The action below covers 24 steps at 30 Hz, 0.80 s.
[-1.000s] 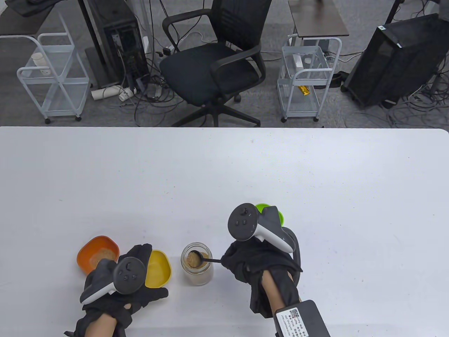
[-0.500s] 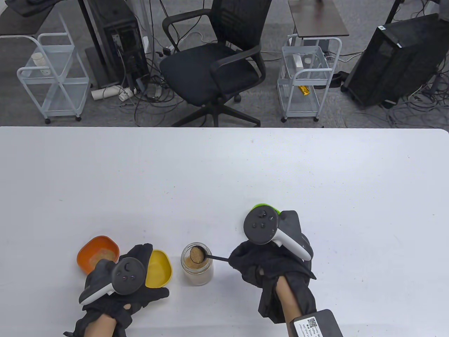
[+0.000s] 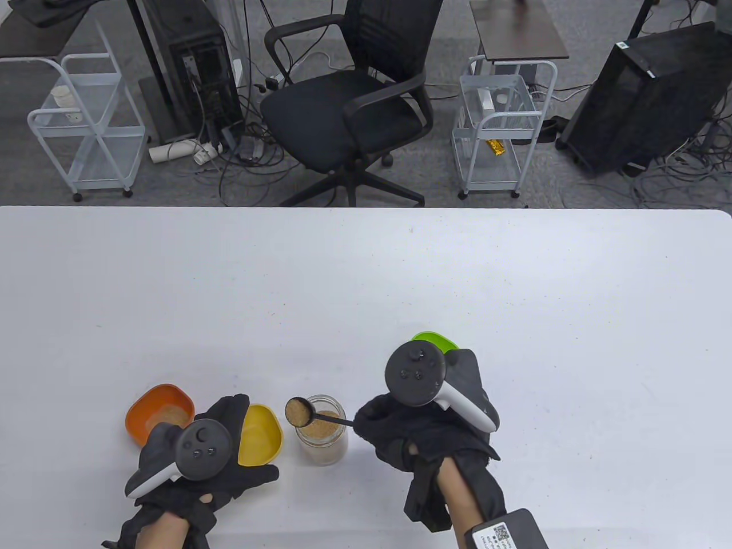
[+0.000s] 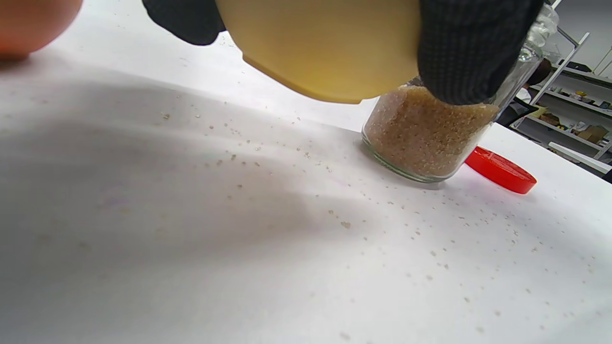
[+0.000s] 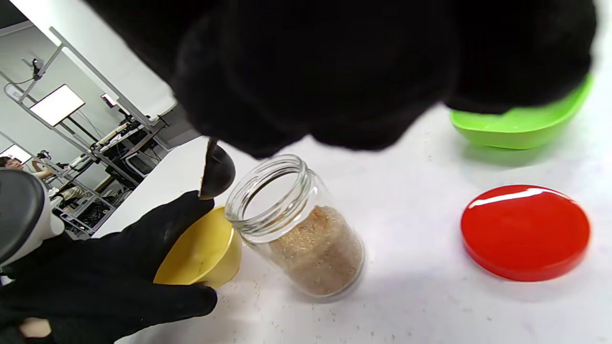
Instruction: Scoop brown sugar granules from jar into dishes
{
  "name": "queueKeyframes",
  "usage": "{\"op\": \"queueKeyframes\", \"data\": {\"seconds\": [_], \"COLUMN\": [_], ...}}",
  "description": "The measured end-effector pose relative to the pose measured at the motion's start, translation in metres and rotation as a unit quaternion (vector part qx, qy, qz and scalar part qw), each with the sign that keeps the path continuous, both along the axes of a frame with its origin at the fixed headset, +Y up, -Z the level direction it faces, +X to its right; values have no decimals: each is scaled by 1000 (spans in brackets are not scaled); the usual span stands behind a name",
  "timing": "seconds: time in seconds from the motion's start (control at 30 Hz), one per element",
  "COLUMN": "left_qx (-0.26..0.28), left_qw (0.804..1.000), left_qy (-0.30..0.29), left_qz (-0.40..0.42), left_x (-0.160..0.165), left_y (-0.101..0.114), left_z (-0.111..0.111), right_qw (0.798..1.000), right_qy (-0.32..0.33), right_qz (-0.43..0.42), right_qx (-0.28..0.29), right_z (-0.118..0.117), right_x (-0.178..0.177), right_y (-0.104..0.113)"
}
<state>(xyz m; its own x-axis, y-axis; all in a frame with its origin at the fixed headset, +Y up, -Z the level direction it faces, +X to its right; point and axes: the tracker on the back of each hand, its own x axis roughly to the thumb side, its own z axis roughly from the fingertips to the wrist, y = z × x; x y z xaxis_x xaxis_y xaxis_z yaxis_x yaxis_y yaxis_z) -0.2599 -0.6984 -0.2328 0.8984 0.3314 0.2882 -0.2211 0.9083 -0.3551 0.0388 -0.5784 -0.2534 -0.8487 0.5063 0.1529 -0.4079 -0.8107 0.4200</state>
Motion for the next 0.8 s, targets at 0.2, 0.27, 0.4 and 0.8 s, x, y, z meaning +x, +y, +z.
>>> {"op": "queueKeyframes", "data": {"seconds": [0.2,0.27,0.4,0.8], "left_qx": [1,1,2,-3], "left_qw": [1000,1000,1000,1000], "left_qy": [3,5,6,12], "left_qz": [6,-2,0,14], "left_x": [-1,-1,-2,-5], "left_y": [0,0,1,1], "left_z": [0,0,0,-1], "right_qw": [997,993,977,838], "right_qy": [25,33,47,142], "right_qz": [26,53,103,205], "right_qx": [62,98,183,486], "right_z": [9,13,24,69], "right_x": [-33,-43,-57,-76], "right_y": [-13,-17,-25,-43]}}
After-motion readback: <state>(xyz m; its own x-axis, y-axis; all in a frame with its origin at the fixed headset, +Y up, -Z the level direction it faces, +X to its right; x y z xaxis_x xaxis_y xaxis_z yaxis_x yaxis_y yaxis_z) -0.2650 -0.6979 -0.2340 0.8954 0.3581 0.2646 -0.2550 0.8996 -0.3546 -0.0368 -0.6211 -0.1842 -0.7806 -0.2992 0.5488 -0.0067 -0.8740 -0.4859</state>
